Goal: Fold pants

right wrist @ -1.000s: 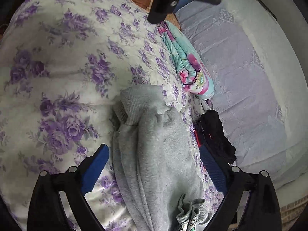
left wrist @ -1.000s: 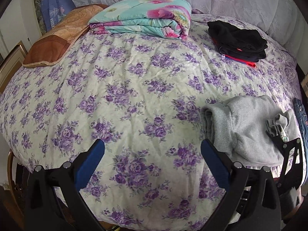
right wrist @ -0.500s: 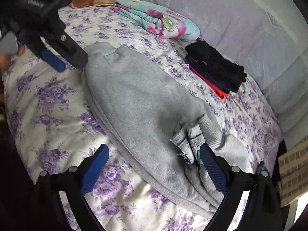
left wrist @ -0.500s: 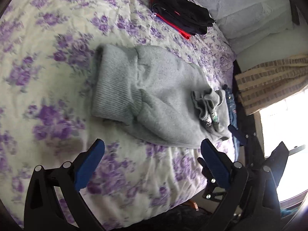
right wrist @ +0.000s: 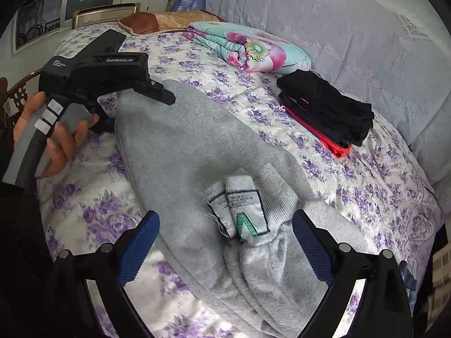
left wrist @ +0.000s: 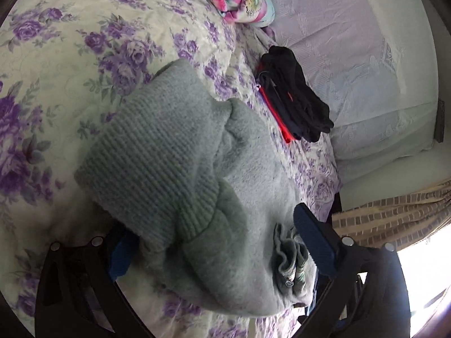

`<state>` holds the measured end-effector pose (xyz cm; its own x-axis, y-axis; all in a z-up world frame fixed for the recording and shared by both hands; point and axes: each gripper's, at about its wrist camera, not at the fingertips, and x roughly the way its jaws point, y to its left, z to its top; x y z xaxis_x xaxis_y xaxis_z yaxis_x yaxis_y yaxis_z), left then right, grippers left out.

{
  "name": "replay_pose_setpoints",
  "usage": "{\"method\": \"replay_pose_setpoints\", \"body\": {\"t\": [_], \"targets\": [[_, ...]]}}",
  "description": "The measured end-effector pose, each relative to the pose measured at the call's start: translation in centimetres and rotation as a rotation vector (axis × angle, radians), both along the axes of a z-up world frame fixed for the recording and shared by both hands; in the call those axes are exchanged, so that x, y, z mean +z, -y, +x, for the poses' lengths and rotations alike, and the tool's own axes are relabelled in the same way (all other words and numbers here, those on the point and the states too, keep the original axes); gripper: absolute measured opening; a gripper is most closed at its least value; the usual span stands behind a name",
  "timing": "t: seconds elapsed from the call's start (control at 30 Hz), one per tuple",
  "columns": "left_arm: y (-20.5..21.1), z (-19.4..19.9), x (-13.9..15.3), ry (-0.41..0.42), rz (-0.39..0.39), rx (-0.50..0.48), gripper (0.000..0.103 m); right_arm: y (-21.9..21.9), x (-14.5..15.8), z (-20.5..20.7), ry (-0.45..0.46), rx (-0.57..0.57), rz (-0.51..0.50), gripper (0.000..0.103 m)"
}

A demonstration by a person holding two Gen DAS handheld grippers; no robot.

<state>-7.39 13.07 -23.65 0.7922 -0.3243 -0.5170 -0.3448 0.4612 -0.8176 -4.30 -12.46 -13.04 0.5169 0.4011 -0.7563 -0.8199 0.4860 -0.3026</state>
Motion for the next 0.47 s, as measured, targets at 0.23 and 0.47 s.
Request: {"method": "replay_pose_setpoints", "body": {"t": [0.23,0.47], "targets": [[1.1,0.0,3.1,-0.047,0.144,0.074,0.030,4.6,1.7,4.4,-0.194,-0.025,0.185,0.096],[1.7,0.9,2.5,-0.211,0.219,0.102,0.059,3.4,2.7,8.6,-0.127,-0.084,0.216,0.096]]}}
